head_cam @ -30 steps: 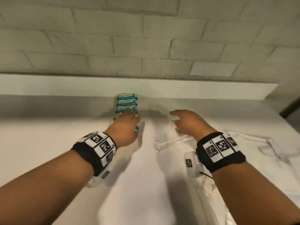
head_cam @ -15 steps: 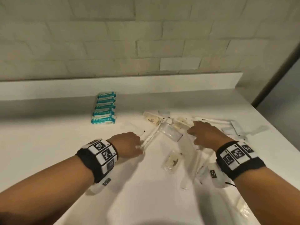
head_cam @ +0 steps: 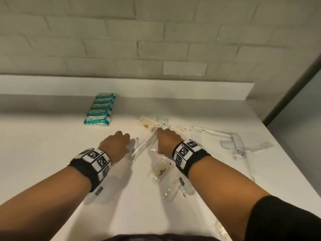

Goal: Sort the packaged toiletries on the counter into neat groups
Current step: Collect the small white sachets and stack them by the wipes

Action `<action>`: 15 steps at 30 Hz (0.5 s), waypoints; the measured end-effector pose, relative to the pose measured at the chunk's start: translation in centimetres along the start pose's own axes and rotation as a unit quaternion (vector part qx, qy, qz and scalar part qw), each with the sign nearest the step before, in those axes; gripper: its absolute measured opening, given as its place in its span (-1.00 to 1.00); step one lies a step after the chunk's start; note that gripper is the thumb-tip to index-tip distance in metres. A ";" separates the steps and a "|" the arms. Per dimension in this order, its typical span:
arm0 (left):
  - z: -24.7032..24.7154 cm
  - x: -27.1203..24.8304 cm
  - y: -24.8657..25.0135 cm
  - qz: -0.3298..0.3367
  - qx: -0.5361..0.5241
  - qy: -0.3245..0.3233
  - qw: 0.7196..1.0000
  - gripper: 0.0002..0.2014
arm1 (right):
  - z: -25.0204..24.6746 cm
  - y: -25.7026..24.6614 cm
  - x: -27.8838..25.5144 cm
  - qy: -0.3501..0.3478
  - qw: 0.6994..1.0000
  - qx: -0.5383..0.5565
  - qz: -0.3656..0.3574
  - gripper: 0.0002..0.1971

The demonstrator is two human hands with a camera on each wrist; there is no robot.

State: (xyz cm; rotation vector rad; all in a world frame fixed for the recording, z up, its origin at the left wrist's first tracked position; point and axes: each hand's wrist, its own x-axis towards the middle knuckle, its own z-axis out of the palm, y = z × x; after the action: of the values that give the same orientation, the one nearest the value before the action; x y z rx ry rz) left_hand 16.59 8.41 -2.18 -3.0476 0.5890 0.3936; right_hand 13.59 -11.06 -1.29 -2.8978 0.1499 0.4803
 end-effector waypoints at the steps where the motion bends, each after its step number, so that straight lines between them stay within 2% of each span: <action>1: 0.1 -0.2 0.2 -0.011 -0.002 0.008 1.000 -0.57 | -0.1 0.1 -0.1 -0.027 0.998 0.045 0.018 -0.25; 2: 0.1 -0.3 0.0 -0.025 -0.005 0.009 1.000 -0.51 | -0.2 0.0 -0.3 -0.050 0.996 0.070 0.025 -0.20; 4: -0.1 -0.7 -0.1 -0.050 -0.033 -0.028 0.998 -0.45 | -0.6 0.4 -0.9 -0.062 0.996 0.056 0.011 -0.31; 6: -0.2 -0.9 -0.2 -0.052 -0.057 -0.069 0.995 -0.59 | -1.4 1.2 -2.2 -0.025 0.998 0.064 -0.007 -0.51; 7: -0.4 -1.0 -0.3 -0.049 -0.063 -0.071 0.994 -0.66 | -2.0 1.8 -2.7 -0.006 0.994 0.105 -0.005 -0.59; 8: -0.6 -1.1 -0.3 -0.050 -0.073 -0.057 0.994 -0.71 | -2.8 2.7 -3.4 0.012 0.987 0.158 -0.003 -0.66; 10: -1.2 -1.2 0.0 -0.060 -0.108 0.014 0.992 -0.77 | -4.9 5.2 -4.5 0.055 0.972 0.228 0.015 -0.77; 13: -2.5 -1.6 2.3 -0.069 -0.182 0.138 0.971 -0.83 | -6.7 10.6 -5.4 0.100 0.975 0.193 0.053 -0.67; 15: -3.1 -1.6 4.9 -0.037 -0.209 0.158 0.964 -0.92 | -6.6 13.6 -6.1 0.050 0.987 0.134 0.075 -0.67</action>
State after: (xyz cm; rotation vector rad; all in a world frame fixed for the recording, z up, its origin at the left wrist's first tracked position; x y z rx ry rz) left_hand 14.10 4.24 1.35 -3.5629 0.4435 0.0235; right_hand 8.09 -25.33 4.36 -2.6579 0.4156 0.3094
